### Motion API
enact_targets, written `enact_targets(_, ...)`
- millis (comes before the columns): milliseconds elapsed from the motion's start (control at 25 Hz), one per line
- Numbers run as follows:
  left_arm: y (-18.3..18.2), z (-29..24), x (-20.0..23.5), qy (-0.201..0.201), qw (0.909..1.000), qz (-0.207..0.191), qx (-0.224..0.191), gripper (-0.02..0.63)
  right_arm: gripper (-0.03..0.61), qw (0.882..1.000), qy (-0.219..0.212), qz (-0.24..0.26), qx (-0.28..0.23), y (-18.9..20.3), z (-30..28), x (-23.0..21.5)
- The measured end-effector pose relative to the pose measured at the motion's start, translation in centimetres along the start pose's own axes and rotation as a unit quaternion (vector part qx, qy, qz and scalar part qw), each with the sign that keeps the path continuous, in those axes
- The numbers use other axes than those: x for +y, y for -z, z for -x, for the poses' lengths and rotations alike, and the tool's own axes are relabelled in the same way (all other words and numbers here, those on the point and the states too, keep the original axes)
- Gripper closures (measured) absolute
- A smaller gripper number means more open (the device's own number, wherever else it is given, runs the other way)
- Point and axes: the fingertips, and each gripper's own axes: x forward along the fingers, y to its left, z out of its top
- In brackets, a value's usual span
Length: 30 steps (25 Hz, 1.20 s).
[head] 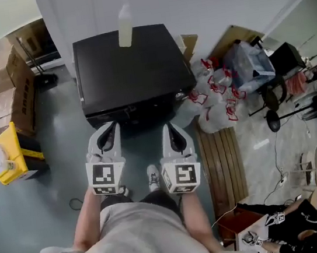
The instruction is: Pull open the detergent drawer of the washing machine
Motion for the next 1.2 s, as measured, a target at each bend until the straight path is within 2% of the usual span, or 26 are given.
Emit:
enact_targets(320,2.7,-1.0,2.7,-0.099,0.9937,0.035,0.039,0.603,0.574,0.994,-0.108,0.001,0.033,2.1,-5.4,1.2)
enact_targets(600,5.9,-0.4,4.8,-0.154,0.9837,0.062,0.069,0.603,0.574,0.980,-0.184,-0.010,0.070,5.6,-8.5,4.8)
enact_targets(880,10.5,0.4,6.6,-0.179,0.9752,0.086,0.098,0.603,0.574,0.969,-0.225,-0.014,0.105,9.7,-10.4,8.3)
enact_targets(1200,16.2,-0.2,8.3,-0.175,0.9725,0.100,0.116,0.603,0.574,0.965,-0.227,-0.023,0.130,15.2,-12.4,10.9)
